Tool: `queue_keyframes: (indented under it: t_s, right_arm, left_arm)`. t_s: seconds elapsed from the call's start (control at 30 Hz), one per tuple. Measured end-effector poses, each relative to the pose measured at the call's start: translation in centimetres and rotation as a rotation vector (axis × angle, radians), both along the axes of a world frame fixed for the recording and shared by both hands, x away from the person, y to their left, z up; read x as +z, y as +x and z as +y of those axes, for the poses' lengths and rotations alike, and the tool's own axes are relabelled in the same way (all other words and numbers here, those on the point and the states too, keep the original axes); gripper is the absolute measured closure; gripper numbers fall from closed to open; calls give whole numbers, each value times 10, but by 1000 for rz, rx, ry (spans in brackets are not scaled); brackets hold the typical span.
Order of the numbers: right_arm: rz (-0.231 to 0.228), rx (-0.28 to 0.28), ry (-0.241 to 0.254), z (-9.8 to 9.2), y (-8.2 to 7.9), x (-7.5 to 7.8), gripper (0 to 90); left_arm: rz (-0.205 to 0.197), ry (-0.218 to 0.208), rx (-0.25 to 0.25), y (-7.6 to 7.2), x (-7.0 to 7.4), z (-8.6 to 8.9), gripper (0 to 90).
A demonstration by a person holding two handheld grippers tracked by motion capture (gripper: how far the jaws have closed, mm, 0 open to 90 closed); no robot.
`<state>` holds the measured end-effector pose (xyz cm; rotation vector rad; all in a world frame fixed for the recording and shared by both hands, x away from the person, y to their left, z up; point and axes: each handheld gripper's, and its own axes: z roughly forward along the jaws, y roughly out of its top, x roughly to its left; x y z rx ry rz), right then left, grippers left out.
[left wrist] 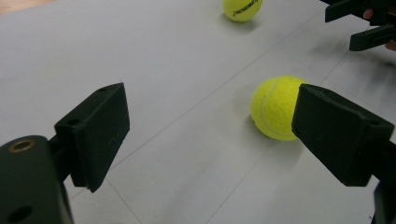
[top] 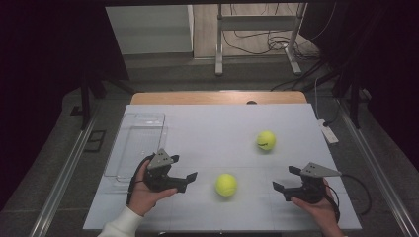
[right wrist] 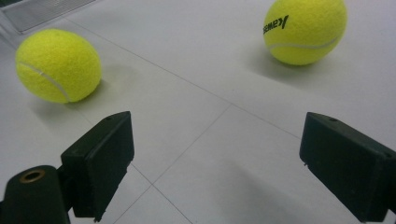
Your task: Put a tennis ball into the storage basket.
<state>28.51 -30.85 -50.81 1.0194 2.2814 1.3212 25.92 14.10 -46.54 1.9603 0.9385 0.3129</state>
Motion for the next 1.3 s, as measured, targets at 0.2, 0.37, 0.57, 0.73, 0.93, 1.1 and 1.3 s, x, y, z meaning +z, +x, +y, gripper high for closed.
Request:
queue_keyframes:
  t_s: [0.2, 0.37, 0.57, 0.73, 0.93, 1.1, 1.3]
  right_arm:
    - [1, -2, 1, 0, 0, 0, 108]
    - [1, -2, -2, 0, 0, 0, 108]
    - [3, -3, -7, -1, 0, -1, 108]
    - [4, -3, -4, -1, -1, -1, 108]
    - [5, -2, -4, -1, 0, -1, 108]
    - [5, -1, -5, -1, 0, -1, 108]
    - [5, -1, -7, -1, 0, -1, 108]
  left_arm:
    - [14, -5, -17, 4, 0, -6, 122]
    - [22, -8, -35, 9, -1, -11, 122]
    - [34, -3, -58, 15, -1, -19, 121]
    - [36, -5, -66, 16, 0, -23, 120]
    - [39, -4, -77, 17, 1, -27, 119]
    - [42, -8, -83, 19, 2, -28, 119]
    - [48, -5, -101, 21, 2, -35, 117]
